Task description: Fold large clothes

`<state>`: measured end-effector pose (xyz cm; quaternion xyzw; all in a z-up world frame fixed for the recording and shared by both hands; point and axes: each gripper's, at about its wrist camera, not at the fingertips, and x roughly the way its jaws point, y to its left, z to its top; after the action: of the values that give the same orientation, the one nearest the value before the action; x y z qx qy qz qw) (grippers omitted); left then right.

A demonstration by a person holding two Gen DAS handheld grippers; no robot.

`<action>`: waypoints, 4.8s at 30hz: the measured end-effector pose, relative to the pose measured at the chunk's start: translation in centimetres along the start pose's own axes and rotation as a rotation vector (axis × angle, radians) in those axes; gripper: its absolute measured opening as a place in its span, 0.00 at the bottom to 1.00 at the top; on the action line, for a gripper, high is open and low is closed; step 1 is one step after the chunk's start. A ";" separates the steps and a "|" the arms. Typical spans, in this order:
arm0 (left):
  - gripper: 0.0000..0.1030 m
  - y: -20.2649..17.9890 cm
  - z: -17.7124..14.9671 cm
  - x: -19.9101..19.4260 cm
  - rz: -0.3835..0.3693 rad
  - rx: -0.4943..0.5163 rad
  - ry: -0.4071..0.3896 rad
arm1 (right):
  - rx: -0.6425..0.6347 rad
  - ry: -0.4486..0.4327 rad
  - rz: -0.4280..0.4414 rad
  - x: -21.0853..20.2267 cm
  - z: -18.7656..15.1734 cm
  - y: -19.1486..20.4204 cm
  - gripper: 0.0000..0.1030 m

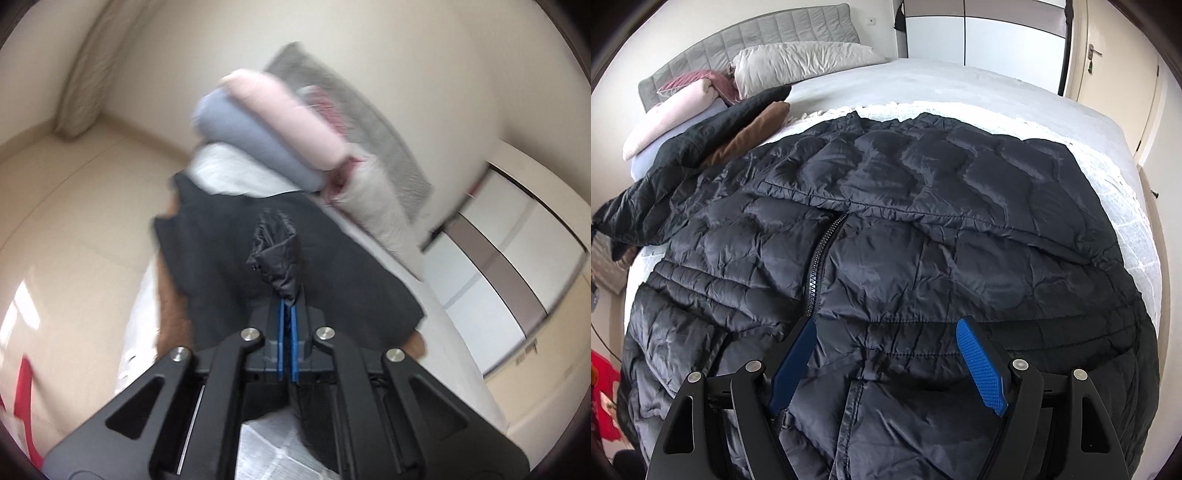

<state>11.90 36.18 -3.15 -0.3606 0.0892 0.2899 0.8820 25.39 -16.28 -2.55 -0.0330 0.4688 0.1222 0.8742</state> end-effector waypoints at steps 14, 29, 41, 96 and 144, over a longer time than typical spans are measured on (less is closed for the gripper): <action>0.03 -26.6 -7.8 -5.5 -0.491 0.325 0.167 | 0.125 -0.068 0.154 -1.9 2.4 -1.9 0.77; 0.11 -36.1 -28.4 0.2 -0.578 0.513 0.722 | 0.349 -0.051 0.201 0.1 3.5 -10.0 0.77; 0.64 -24.8 -19.4 -1.2 -0.436 0.601 0.585 | 0.348 -0.026 0.293 0.8 4.1 -7.9 0.77; 0.98 -16.7 -18.9 -11.4 -0.221 0.587 0.691 | 0.186 -0.143 0.042 -7.8 -0.2 -3.8 0.87; 0.99 -1.4 -21.0 -11.2 -0.508 0.454 1.132 | 0.535 0.071 0.358 -10.3 -18.7 -23.4 0.87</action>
<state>4.64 15.93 -13.37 -0.2721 0.5104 -0.1874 0.7939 10.47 -44.00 -5.84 0.2765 0.5128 0.1453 0.7996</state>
